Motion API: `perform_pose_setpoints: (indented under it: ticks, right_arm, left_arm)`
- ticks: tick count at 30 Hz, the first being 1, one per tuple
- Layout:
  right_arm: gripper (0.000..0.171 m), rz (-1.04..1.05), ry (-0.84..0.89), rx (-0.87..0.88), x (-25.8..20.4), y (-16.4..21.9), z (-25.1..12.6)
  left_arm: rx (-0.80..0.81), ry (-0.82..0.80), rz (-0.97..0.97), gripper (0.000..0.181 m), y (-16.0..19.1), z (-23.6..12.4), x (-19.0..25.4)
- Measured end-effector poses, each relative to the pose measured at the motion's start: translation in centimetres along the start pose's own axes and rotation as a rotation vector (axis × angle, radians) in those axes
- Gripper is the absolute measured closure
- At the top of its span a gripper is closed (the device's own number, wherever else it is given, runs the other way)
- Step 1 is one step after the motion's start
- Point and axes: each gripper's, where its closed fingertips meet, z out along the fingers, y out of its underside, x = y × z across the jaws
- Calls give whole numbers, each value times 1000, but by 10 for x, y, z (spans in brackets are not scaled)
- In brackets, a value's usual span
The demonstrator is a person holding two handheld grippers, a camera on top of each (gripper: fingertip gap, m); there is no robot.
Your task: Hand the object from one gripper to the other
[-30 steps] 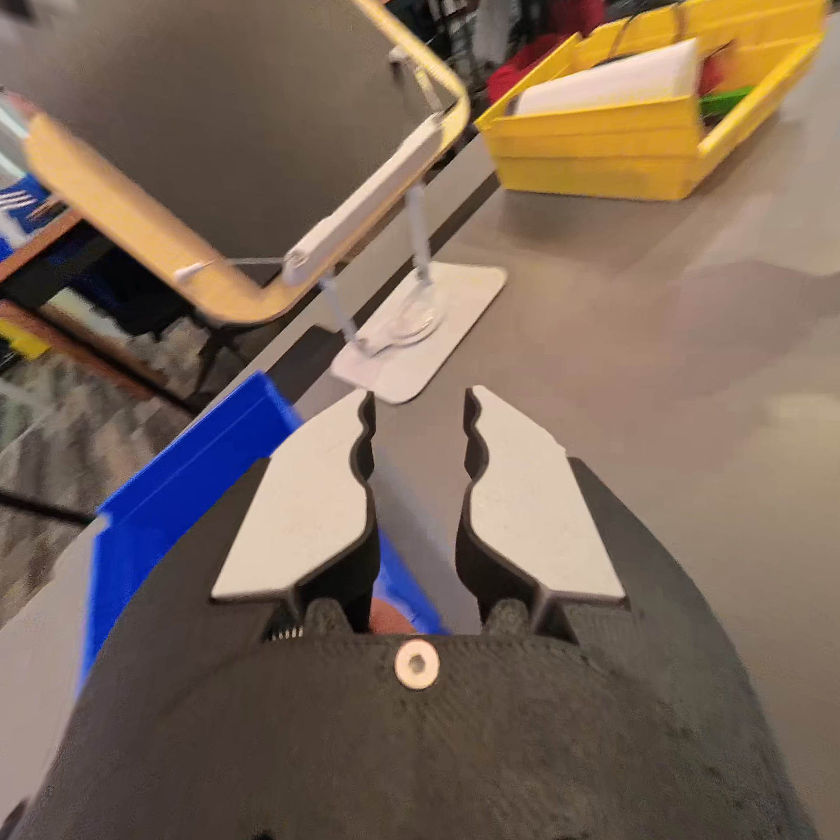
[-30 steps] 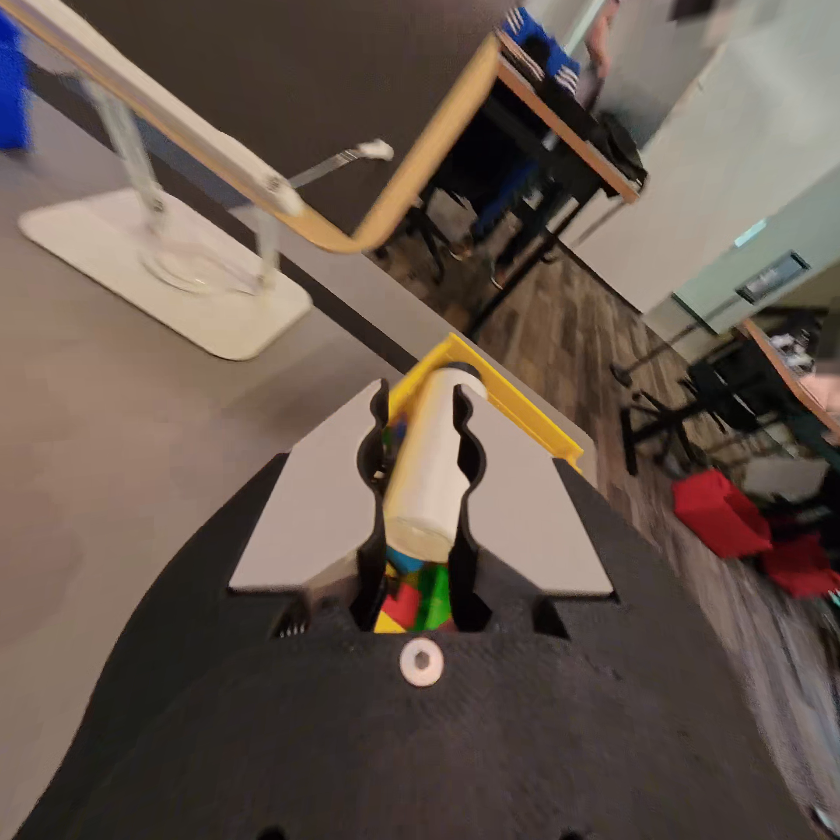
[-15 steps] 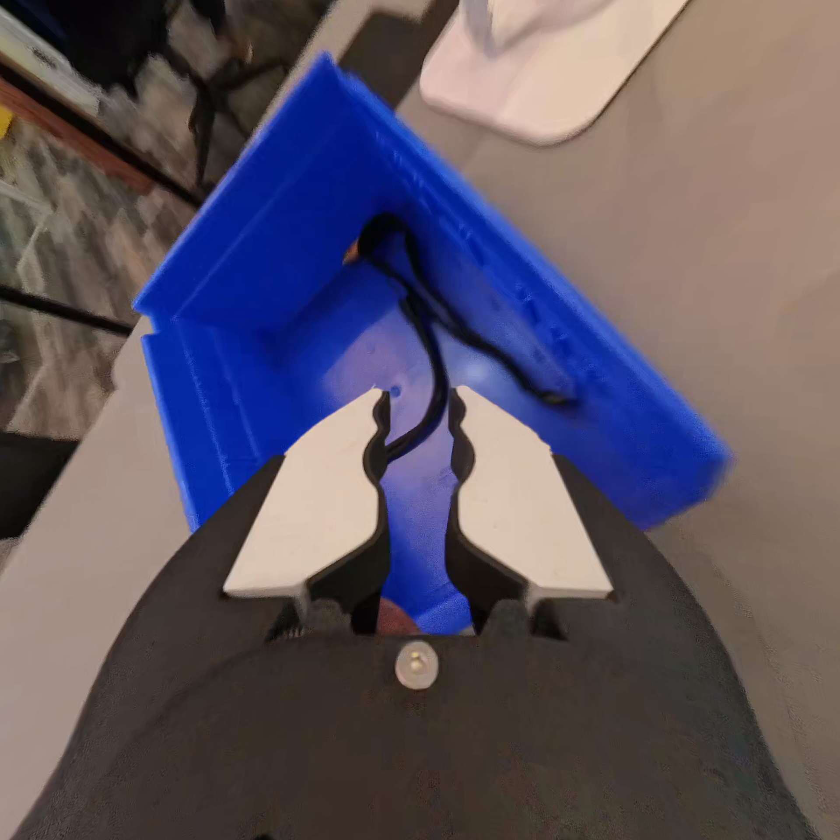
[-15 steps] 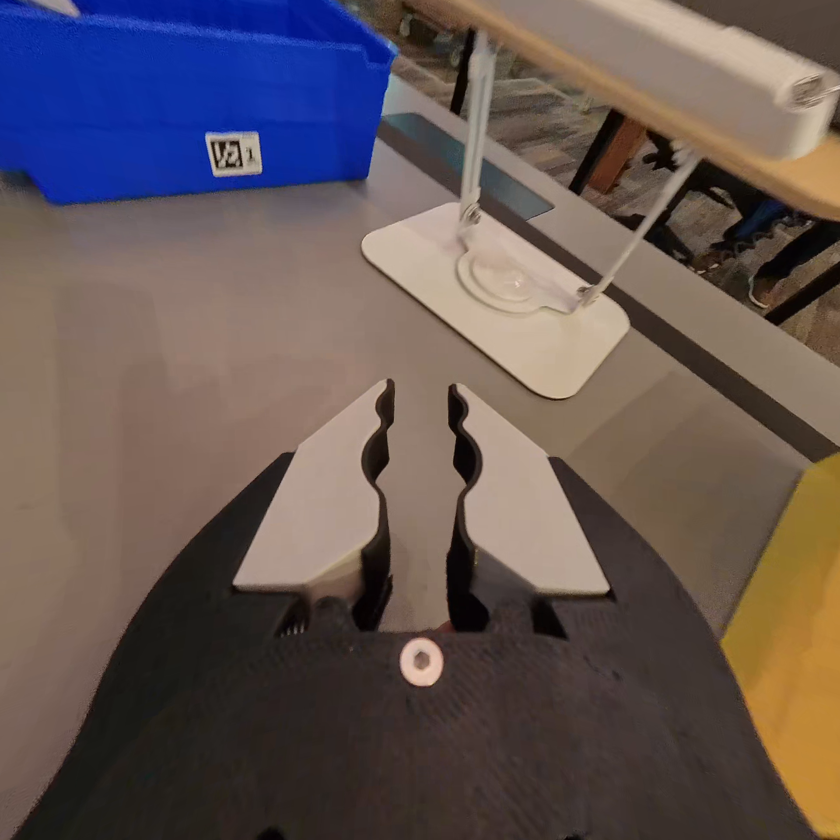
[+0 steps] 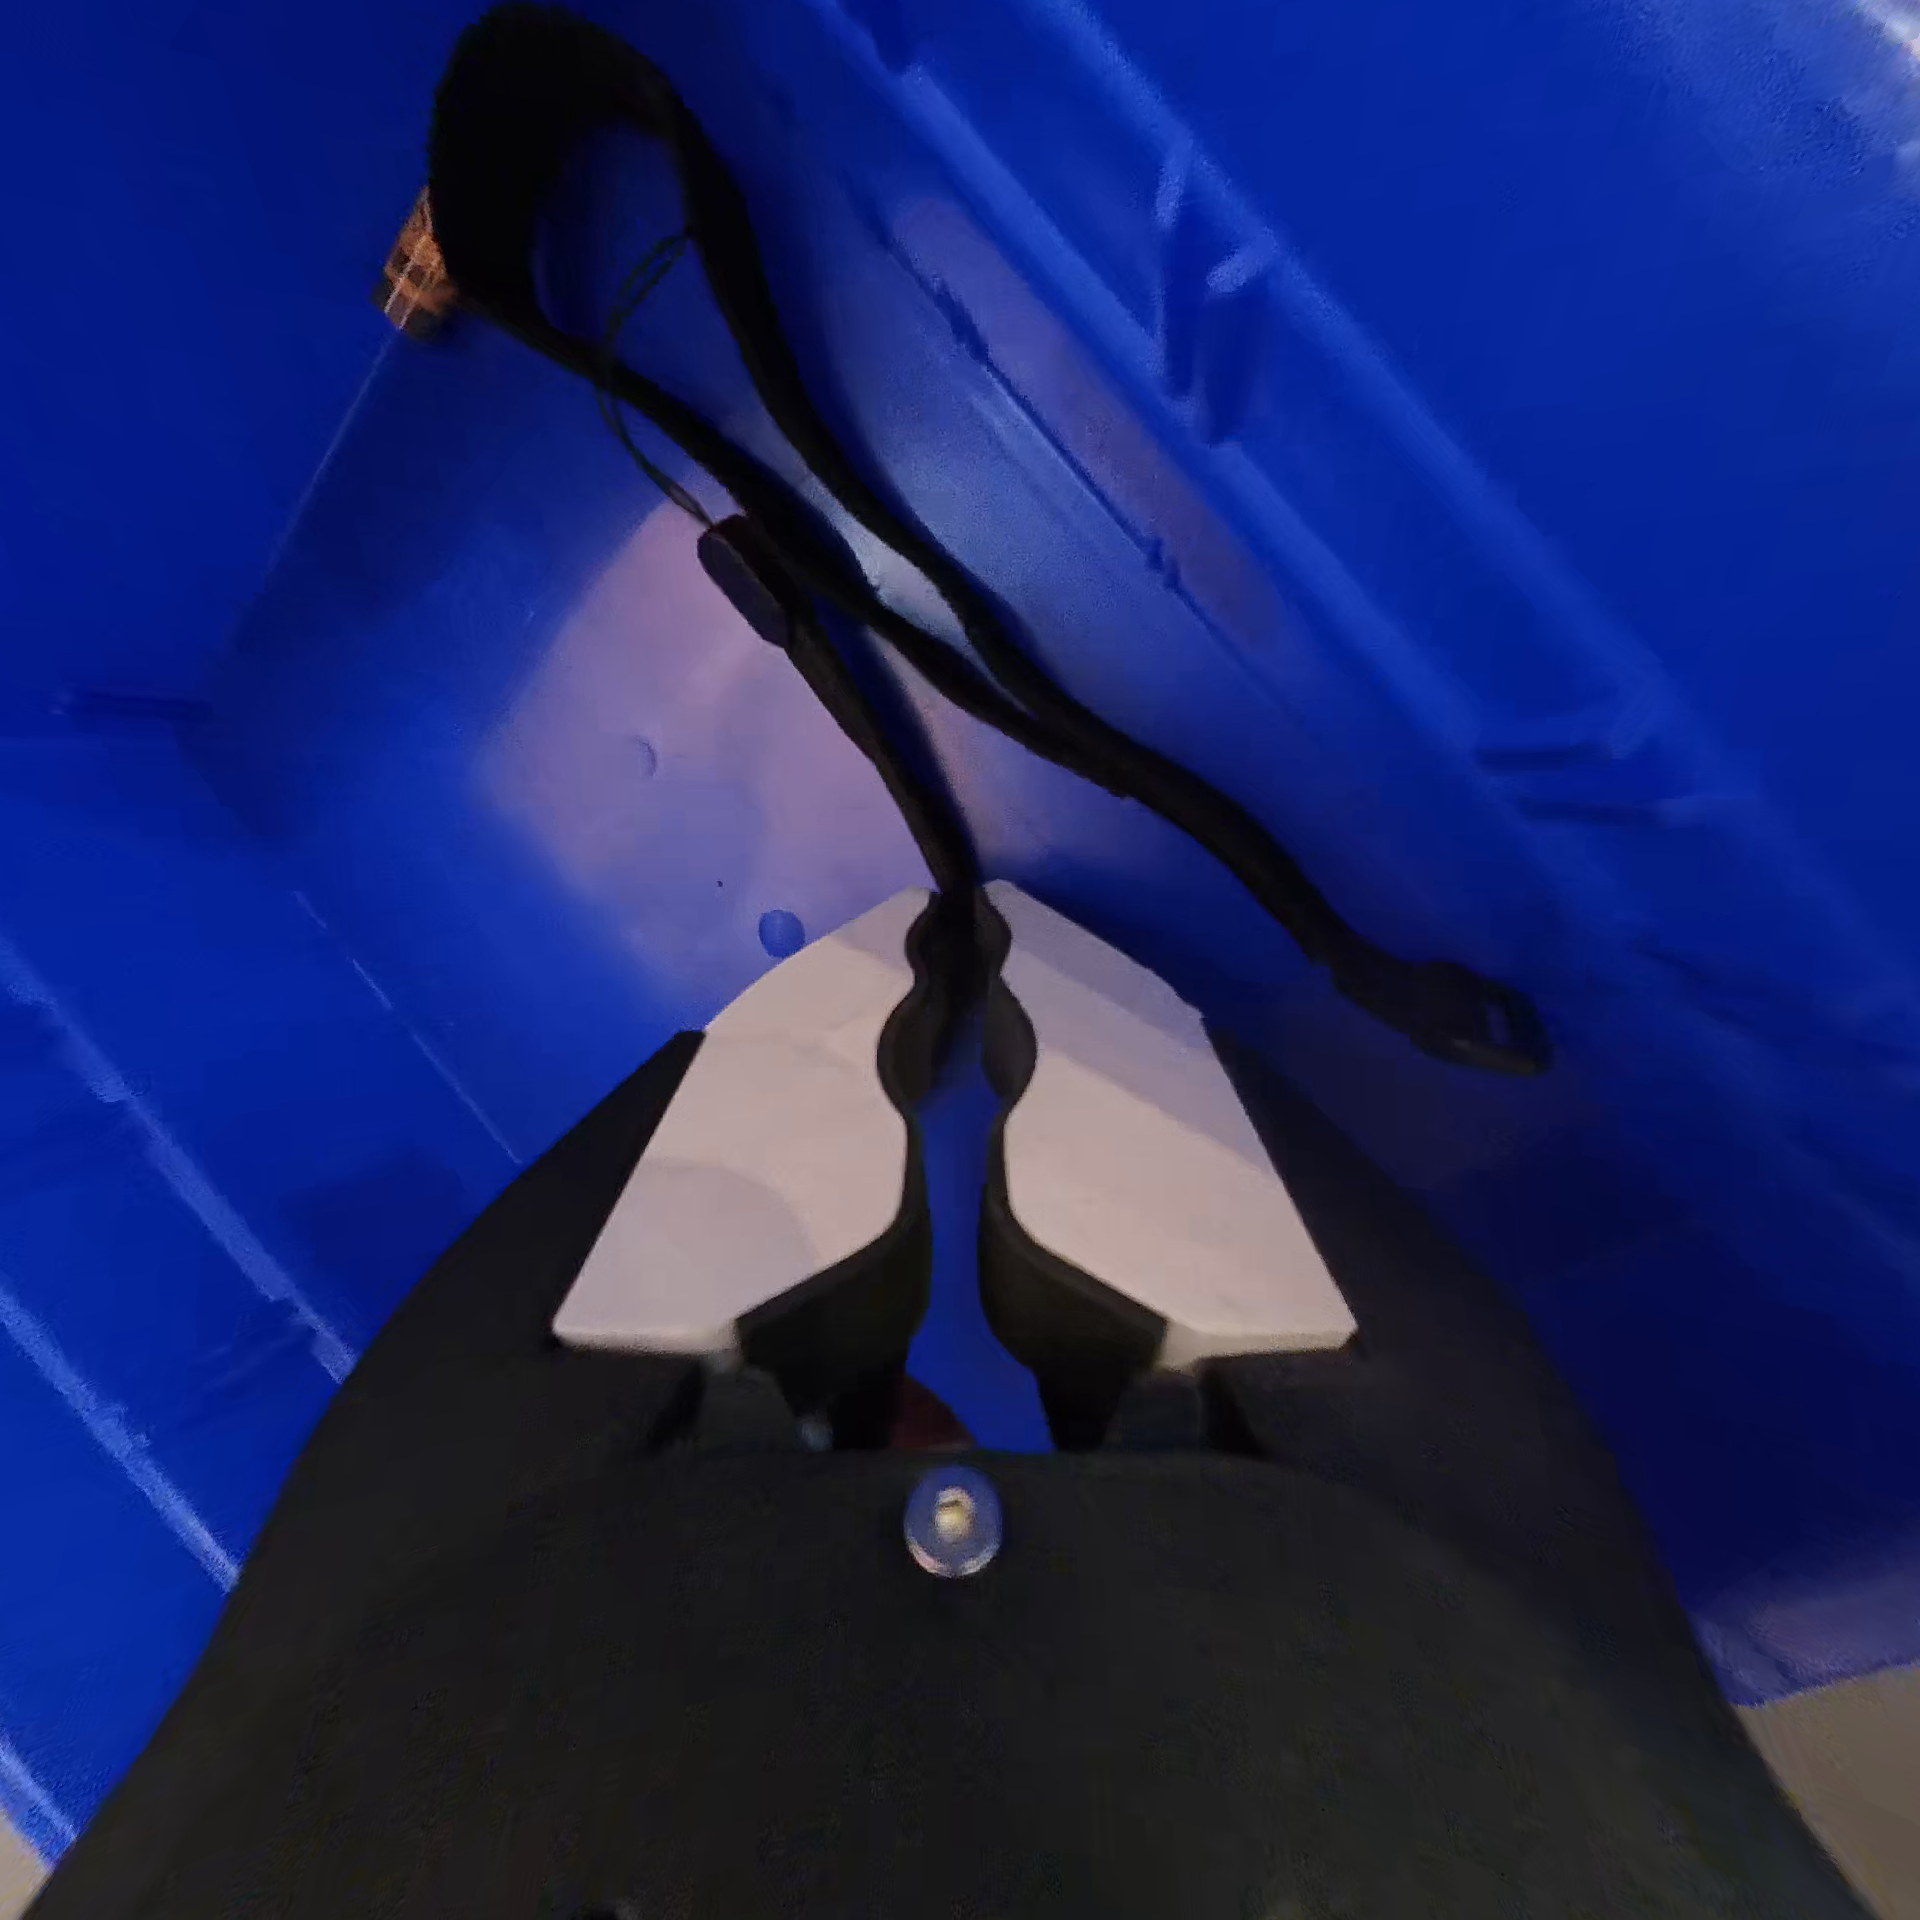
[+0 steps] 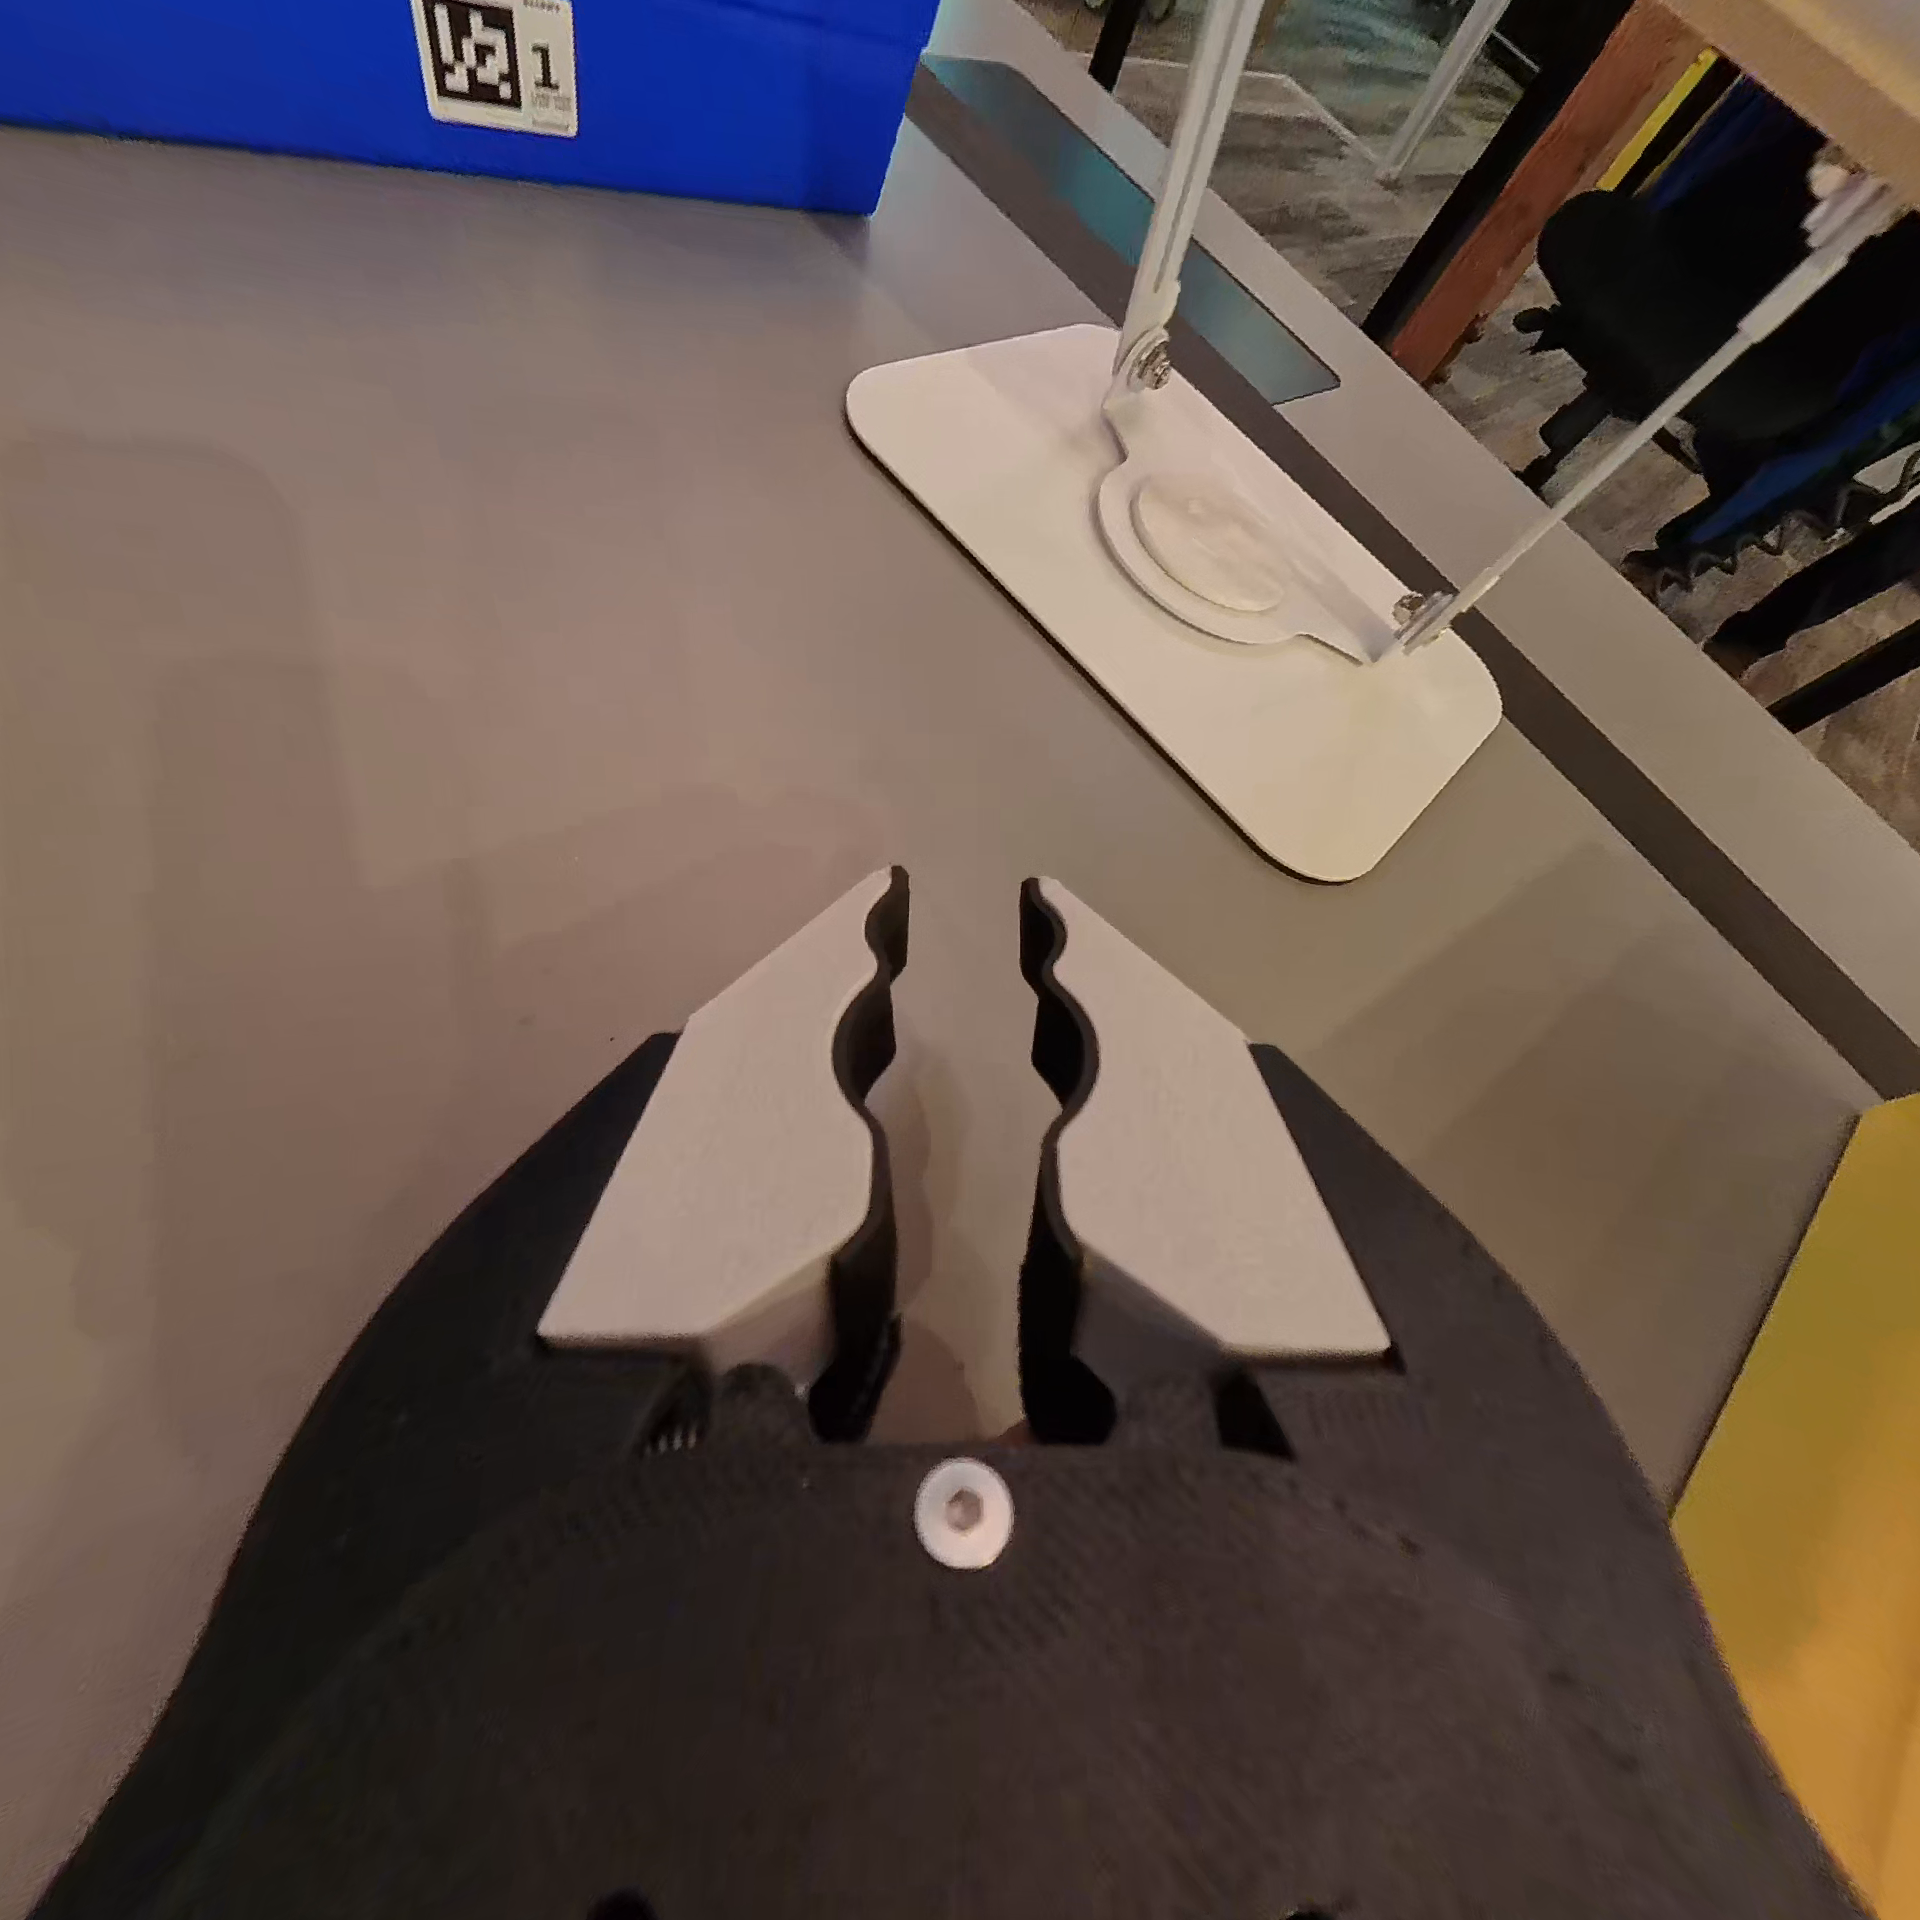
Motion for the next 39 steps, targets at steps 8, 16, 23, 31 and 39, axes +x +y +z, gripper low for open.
perform_pose_setpoints:
  ticks: [8,16,23,31,39]
  right_arm:
    - [153,48,-24,87,-3,-15,-6]
    - [143,137,-147,284,-21,-70,-21]
    - [130,275,-452,600,-67,-163,-46]
    - [134,352,-643,731,-91,-206,-44]
    - [162,258,-614,723,-95,-200,-42]
  left_arm:
    - [270,-67,-131,178,-14,-50,-16]
    - [788,-92,-203,179,-62,-170,-3]
    - [1352,305,-319,179,-124,-258,67]
    - [1466,573,-339,179,-166,-258,129]
    - [1446,640,-335,179,-174,-247,147]
